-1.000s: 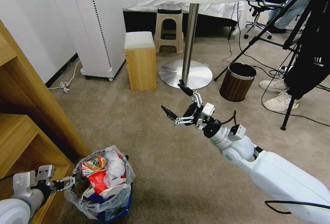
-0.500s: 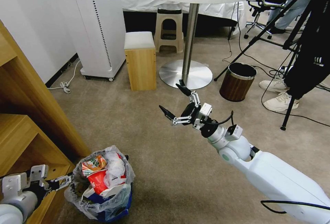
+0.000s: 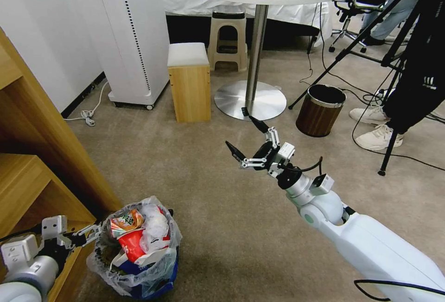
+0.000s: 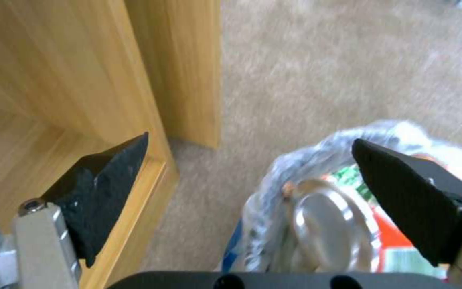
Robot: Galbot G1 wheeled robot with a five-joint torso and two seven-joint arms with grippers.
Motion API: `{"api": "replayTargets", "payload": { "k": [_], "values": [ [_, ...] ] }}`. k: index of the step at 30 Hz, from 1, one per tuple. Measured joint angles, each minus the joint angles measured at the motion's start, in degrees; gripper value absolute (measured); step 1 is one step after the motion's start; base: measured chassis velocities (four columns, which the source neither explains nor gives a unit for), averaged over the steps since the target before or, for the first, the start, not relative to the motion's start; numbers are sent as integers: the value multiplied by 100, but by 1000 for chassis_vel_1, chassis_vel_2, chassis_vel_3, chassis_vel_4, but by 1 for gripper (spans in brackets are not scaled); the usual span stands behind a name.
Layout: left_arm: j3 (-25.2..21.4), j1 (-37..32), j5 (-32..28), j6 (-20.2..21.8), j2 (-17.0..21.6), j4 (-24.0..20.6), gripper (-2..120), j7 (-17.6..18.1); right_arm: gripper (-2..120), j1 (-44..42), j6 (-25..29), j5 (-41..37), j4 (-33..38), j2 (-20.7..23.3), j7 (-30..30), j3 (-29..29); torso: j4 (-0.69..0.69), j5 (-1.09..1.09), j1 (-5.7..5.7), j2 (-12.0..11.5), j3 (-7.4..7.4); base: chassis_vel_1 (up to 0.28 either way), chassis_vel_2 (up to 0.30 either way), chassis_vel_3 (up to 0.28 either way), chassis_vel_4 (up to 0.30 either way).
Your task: Pick up the trash bin and place the garbage on the floor into it.
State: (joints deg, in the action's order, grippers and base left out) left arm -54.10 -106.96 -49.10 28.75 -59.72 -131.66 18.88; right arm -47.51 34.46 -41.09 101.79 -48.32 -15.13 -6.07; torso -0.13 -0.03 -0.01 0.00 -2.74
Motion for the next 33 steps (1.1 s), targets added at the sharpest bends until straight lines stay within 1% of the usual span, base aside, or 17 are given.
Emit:
{"api": "replayTargets", "payload": {
  "k": [4, 5, 8, 9, 11, 12, 14, 15, 17, 18, 20, 22, 24, 25, 27, 33],
  "values": [
    [18, 35, 100, -43, -163, -98, 100, -45, 100, -236, -190, 139, -74, -43, 316, 421, 1, -1, 0, 0, -1, 0, 0, 0, 0],
    [18, 35, 100, -43, -163, -98, 100, -45, 100, -236, -190, 139, -74, -43, 316, 421, 1, -1, 0, 0, -1, 0, 0, 0, 0],
    [73, 56, 253, -75, -264, -159, 100, -107, 100, -449, -477, 328, -212, -84, 576, 814, 0, 0, 0, 0, -1, 0, 0, 0, 0],
    [73, 56, 253, -75, -264, -159, 100, -107, 100, -449, -477, 328, -212, -84, 576, 814, 0, 0, 0, 0, -1, 0, 0, 0, 0],
    [112, 58, 364, -108, -331, -186, 100, -150, 100, -603, -713, 378, -302, -98, 788, 1059, 0, -1, 0, 0, 0, 0, 0, 0, 0],
    [112, 58, 364, -108, -331, -186, 100, -150, 100, -603, -713, 378, -302, -98, 788, 1059, 0, -1, 0, 0, 0, 0, 0, 0, 0],
    [130, 33, 473, -168, -397, -222, 100, -207, 100, -758, -1080, 388, -403, -96, 1030, 1347, 0, 0, 0, 0, -1, 0, 0, 0, 0],
    [130, 33, 473, -168, -397, -222, 100, -207, 100, -758, -1080, 388, -403, -96, 1030, 1347, 0, 0, 0, 0, -1, 0, 0, 0, 0],
    [146, 19, 593, -208, -454, -265, 100, -265, 100, -883, -1404, 372, -475, -87, 1232, 1547, 0, 0, 0, 0, 0, 0, 0, 0, 0],
    [146, 19, 593, -208, -454, -265, 100, -265, 100, -883, -1404, 372, -475, -87, 1232, 1547, 0, 0, 0, 0, 0, 0, 0, 0, 0],
    [174, 19, 773, -273, -542, -319, 100, -353, 100, -1021, -1718, 382, -583, -75, 1436, 1746, 0, 0, 0, 0, 0, 0, 0, 0, 0],
    [183, 17, 817, -289, -568, -334, 100, -373, 100, -1048, -1792, 408, -598, -74, 1490, 1788, 0, 1, 0, 0, -1, 0, 0, 0, 0],
    [209, -11, 1090, -406, -701, -381, 100, -512, 100, -1206, -2099, 391, -657, -37, 1639, 1999, 0, 0, 0, 0, 0, 0, 0, 0, 0],
    [209, -11, 1090, -406, -701, -381, 100, -512, 100, -1206, -2099, 391, -657, -37, 1639, 1999, 0, 0, 0, 0, 0, 0, 0, 0, 0],
    [239, -29, 1284, -498, -834, -439, 100, -620, 100, -1346, -2220, 402, -723, -16, 1704, 2150, 0, -1, 0, 0, 0, 0, 0, 0, 0],
    [355, -52, 1591, -671, -1101, -489, 100, -800, 100, -1623, -2096, 318, -719, -33, 1775, 2289, 0, 0, 0, 0, 0, 0, 0, 0, 0]
  ]
}}
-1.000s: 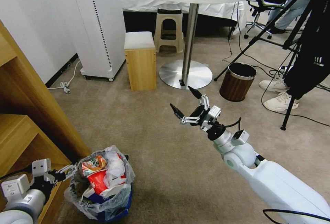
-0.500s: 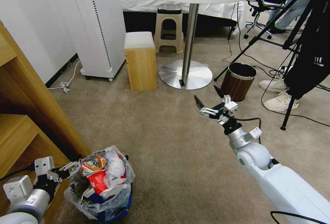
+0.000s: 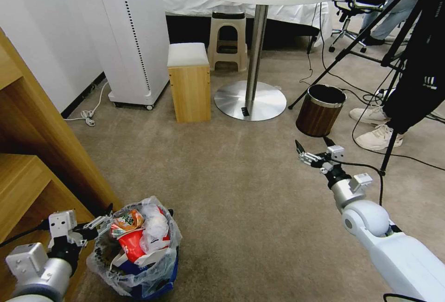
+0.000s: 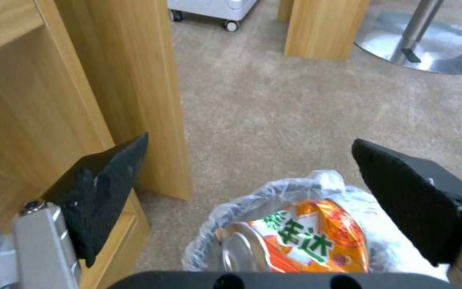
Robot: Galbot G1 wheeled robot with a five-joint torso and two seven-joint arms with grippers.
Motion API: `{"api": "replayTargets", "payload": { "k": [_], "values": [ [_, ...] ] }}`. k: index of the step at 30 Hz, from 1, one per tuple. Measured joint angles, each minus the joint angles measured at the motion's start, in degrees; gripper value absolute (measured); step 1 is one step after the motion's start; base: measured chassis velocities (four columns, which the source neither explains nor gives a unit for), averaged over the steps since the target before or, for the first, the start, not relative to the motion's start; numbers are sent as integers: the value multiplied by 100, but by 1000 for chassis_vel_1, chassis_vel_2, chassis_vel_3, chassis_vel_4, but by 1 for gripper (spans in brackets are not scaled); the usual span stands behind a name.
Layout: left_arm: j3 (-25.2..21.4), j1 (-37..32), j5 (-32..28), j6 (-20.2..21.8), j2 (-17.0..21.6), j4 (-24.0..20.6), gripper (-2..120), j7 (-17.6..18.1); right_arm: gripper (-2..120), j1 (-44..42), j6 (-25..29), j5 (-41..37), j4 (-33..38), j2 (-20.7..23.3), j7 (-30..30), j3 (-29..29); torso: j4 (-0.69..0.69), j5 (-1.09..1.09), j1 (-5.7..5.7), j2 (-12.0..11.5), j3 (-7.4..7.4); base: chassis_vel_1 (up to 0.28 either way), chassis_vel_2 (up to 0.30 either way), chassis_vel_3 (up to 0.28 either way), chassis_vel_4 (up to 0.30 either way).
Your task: Pick up the trash bin and place the garbage on the floor into it.
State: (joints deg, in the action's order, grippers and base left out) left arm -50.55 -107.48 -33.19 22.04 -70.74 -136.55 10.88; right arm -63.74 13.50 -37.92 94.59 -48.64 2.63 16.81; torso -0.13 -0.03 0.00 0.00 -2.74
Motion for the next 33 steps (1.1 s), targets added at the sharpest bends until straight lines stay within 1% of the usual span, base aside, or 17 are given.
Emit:
{"api": "replayTargets", "payload": {
  "k": [3, 5, 8, 10, 14, 17, 22, 27, 29, 33],
  "values": [
    [52, -13, 104, -47, -93, -7, 100, -64, 100, -152, 77, -85, 95, -22, 39, 111, 1, -1, 0, 0, 0, 0, 0, 0, 0],
    [91, -19, 230, -89, -178, -14, 100, -177, 100, -364, 140, -105, 190, -45, 134, 254, 0, -1, 0, 0, 0, 0, 0, 0, 0],
    [116, -18, 329, -126, -272, -37, 100, -276, 100, -538, 190, 10, 249, -82, 224, 408, 0, -1, 0, 0, 0, 0, 0, 0, 0],
    [150, -52, 454, -223, -358, -43, 100, -341, 100, -709, 218, 137, 302, -105, 376, 551, 0, -1, 0, 0, 0, 0, 0, 0, 0],
    [162, -89, 558, -308, -419, -45, 99, -396, 100, -857, 278, 241, 337, -130, 513, 689, 1, 0, 0, 0, 0, 0, 0, 0, 0],
    [165, -123, 674, -393, -483, -70, 99, -447, 100, -1107, 340, 342, 442, -160, 605, 901, 0, -1, 0, 1, 0, 0, 0, 0, 0],
    [166, -130, 759, -418, -532, -97, 99, -492, 100, -1225, 379, 388, 512, -206, 671, 1043, 0, -1, 0, 1, 0, 0, 0, 0, 0],
    [163, -95, 833, -463, -565, -105, 99, -531, 100, -1382, 451, 438, 560, -313, 712, 1324, 0, -1, 0, 1, 0, 0, 0, 0, 0],
    [170, -68, 924, -505, -580, -68, 99, -596, 100, -1432, 559, 482, 551, -378, 674, 1487, 0, -1, 0, 1, 0, 0, 0, 0, 0],
    [214, -23, 1119, -558, -642, -20, 99, -671, 100, -1503, 591, 508, 621, -513, 670, 1633, 0, -2, 0, 1, 0, 0, 0, 0, 0]
  ]
}}
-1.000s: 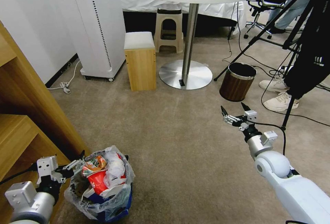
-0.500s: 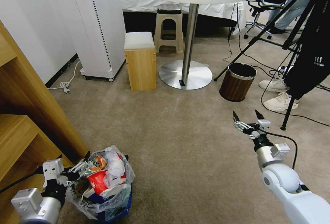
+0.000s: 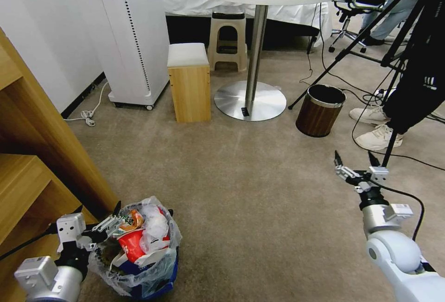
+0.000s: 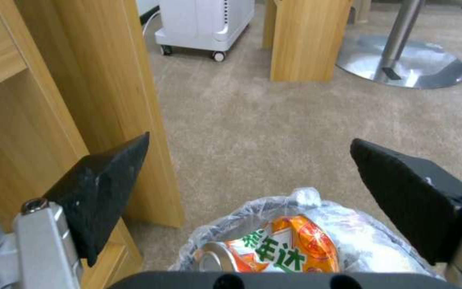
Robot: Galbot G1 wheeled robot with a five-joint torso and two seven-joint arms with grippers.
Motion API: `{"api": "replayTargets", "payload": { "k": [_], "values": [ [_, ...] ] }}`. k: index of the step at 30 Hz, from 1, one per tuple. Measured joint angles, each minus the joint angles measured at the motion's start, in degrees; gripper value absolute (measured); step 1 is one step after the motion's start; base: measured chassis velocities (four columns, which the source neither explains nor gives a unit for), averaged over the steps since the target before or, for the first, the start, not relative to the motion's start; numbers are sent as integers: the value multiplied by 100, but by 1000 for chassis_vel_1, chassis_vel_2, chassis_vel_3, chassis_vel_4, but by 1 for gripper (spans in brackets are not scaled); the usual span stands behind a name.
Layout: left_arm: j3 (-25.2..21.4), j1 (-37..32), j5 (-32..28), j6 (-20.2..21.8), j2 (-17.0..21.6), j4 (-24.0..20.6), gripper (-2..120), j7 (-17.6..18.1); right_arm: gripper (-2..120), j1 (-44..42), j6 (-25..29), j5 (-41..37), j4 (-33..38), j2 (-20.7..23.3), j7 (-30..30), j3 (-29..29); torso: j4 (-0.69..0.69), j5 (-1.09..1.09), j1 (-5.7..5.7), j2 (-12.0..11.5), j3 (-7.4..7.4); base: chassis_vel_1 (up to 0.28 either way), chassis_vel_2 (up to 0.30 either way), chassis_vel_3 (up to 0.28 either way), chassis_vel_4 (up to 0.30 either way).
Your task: Pick up the trash bin and place the garbage on the floor into it.
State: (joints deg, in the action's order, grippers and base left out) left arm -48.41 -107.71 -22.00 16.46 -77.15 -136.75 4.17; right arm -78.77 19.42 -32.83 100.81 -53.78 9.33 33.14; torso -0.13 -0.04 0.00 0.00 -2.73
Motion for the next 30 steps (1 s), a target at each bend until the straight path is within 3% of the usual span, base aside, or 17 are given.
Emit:
{"api": "replayTargets", "payload": {
  "k": [9, 13, 19, 30],
  "values": [
    [54, 76, 252, -30, -23, 106, 99, -115, 100, -46, -5, 145, 248, -342, -7, 181, 0, -1, 0, 0, 0, 0, 0, 0, 0],
    [108, 97, 329, -43, -6, 199, 99, -155, 100, 18, -113, 213, 342, -702, 8, 157, 0, -2, 0, 0, 0, 0, 0, 0, 0],
    [126, 112, 363, -73, 2, 280, 99, -201, 100, 266, -91, 431, -176, -1169, -162, -131, 0, 0, 0, 0, -1, 0, 0, 0, 0],
    [71, 74, 362, -77, 14, 265, 99, -222, 100, 655, -105, 515, -706, -1566, -200, -526, 0, 0, 0, 0, -1, 0, 0, 0, 0]
  ]
}}
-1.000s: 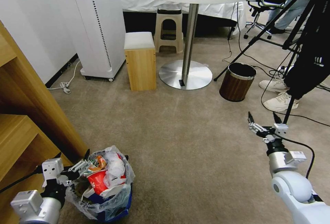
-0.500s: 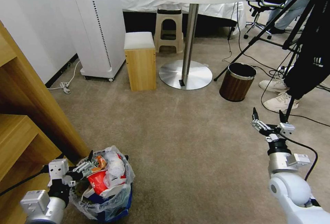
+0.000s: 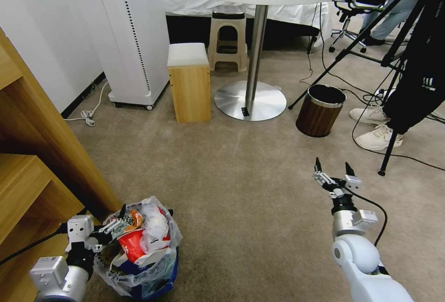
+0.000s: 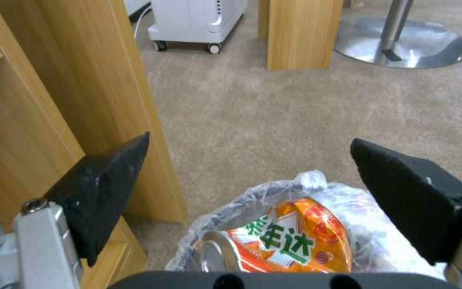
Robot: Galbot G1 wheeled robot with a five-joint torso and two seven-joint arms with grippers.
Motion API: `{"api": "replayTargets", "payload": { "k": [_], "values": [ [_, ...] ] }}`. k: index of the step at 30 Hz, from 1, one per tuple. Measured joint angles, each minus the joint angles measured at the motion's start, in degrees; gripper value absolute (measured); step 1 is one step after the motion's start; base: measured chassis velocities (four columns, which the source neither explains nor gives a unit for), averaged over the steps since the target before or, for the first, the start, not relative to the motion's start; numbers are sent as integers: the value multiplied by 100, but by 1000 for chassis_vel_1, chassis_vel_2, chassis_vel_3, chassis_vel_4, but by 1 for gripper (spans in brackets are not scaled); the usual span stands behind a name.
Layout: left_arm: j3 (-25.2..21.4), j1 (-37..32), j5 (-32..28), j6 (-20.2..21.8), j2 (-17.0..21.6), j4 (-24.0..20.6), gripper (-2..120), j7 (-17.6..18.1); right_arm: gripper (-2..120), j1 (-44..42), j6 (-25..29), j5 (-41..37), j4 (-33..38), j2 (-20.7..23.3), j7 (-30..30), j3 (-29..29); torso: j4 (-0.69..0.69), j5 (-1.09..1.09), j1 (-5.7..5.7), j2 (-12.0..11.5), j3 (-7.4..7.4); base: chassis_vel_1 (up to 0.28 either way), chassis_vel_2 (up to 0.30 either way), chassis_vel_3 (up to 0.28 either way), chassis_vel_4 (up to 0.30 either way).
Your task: Pick up the trash bin and place the garbage on the floor into it.
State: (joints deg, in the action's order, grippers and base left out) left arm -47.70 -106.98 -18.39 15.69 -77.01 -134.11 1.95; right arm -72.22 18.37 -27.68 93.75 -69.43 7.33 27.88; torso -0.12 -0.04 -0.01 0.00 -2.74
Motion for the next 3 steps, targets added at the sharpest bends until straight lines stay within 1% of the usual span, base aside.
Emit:
{"api": "replayTargets", "payload": {
  "k": [3],
  "values": [
    [-1, -27, 20, -1, -6, -22, 99, -16, 100, 9, -4, 29, 15, -101, 0, -40, 1, 0, 0, 0, 0, 0, 0, 0, 0]
  ]
}}
